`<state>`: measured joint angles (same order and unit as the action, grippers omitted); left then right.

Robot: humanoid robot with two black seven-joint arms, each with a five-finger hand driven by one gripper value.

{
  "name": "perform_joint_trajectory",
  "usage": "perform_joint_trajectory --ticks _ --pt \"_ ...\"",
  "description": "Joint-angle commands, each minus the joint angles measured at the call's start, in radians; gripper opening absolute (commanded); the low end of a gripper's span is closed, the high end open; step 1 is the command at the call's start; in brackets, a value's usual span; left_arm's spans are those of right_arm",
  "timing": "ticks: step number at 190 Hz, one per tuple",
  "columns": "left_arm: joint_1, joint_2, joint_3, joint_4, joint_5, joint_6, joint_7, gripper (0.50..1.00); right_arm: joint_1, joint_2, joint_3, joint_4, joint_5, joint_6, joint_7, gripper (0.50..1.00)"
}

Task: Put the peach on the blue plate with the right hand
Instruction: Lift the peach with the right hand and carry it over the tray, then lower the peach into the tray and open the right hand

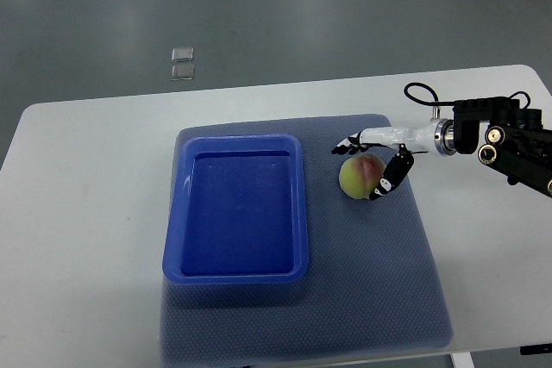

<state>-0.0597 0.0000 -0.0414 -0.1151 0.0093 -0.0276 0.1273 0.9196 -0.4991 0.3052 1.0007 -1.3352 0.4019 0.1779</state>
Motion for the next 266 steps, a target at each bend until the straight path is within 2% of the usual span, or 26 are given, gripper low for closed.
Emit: perform_joint_trajectory --ticks 1,24,25,29,55,63,73,74,76,97,110,157,169,187,197,198,209,219,222,245,266 --pt "0.0 0.0 0.0 0.0 0.0 0.0 0.0 1.0 -0.002 0.002 -0.003 -0.004 -0.013 -0.003 0.0 0.919" --pt "0.0 0.0 0.0 0.0 0.0 0.0 0.0 1.0 -0.002 0.004 -0.003 -0.004 -0.015 -0.011 0.0 0.911" --pt "0.0 0.0 0.0 0.0 0.0 0.0 0.0 1.0 -0.002 0.004 -0.005 -0.005 -0.019 -0.014 0.0 0.885" --pt "0.0 0.0 0.0 0.0 0.0 0.0 0.0 1.0 -0.001 0.004 -0.005 -0.005 -0.019 -0.014 0.0 0.862" --pt "0.0 0.0 0.0 0.0 0.0 0.0 0.0 1.0 0.001 0.002 -0.009 -0.005 -0.019 -0.015 0.0 0.778" --pt "0.0 0.0 0.0 0.0 0.0 0.001 0.0 1.0 0.001 0.002 -0.009 -0.005 -0.019 -0.015 0.0 0.715" --pt "0.0 0.0 0.0 0.0 0.0 0.002 0.0 1.0 0.001 0.002 -0.009 -0.005 -0.019 -0.015 0.0 0.715" --pt "0.0 0.0 0.0 0.0 0.0 0.0 0.0 1.0 0.002 0.002 -0.009 -0.005 -0.019 -0.014 0.0 0.652" --pt "0.0 0.0 0.0 0.0 0.0 0.0 0.0 1.0 0.002 0.002 -0.009 -0.005 -0.019 -0.014 0.0 0.64" --pt "0.0 0.0 0.0 0.0 0.0 0.0 0.0 1.0 0.005 0.004 -0.008 -0.005 -0.019 -0.015 0.0 0.541" --pt "0.0 0.0 0.0 0.0 0.0 0.0 0.0 1.0 0.01 0.004 -0.006 -0.004 -0.019 -0.015 0.0 0.5" --pt "0.0 0.0 0.0 0.0 0.0 0.002 0.0 1.0 0.101 0.033 0.009 0.006 -0.004 -0.017 0.022 0.5" --pt "0.0 0.0 0.0 0.0 0.0 0.002 0.0 1.0 0.124 0.08 0.011 0.006 -0.004 -0.031 0.034 0.5" --pt "0.0 0.0 0.0 0.0 0.0 0.001 0.0 1.0 0.127 0.157 0.009 0.003 -0.002 -0.106 0.035 0.5" --pt "0.0 0.0 0.0 0.0 0.0 0.002 0.0 1.0 0.127 0.157 0.009 0.003 -0.002 -0.106 0.035 0.5" --pt "0.0 0.0 0.0 0.0 0.0 0.0 0.0 1.0 0.127 0.209 0.009 -0.004 -0.002 -0.129 0.035 0.5" --pt "0.0 0.0 0.0 0.0 0.0 0.0 0.0 1.0 0.127 0.27 0.006 -0.008 -0.007 -0.144 0.035 0.5" --pt "0.0 0.0 0.0 0.0 0.0 0.0 0.0 1.0 0.127 0.271 0.006 -0.008 -0.007 -0.144 0.035 0.5" --pt "0.0 0.0 0.0 0.0 0.0 0.0 0.0 1.0 0.128 0.332 -0.006 -0.019 -0.007 -0.164 0.035 0.507" --pt "0.0 0.0 0.0 0.0 0.0 0.0 0.0 1.0 0.13 0.401 -0.029 -0.066 -0.013 -0.169 0.034 0.535" --pt "0.0 0.0 0.0 0.0 0.0 0.0 0.0 1.0 0.131 0.419 -0.086 -0.086 -0.015 -0.169 0.034 0.562"
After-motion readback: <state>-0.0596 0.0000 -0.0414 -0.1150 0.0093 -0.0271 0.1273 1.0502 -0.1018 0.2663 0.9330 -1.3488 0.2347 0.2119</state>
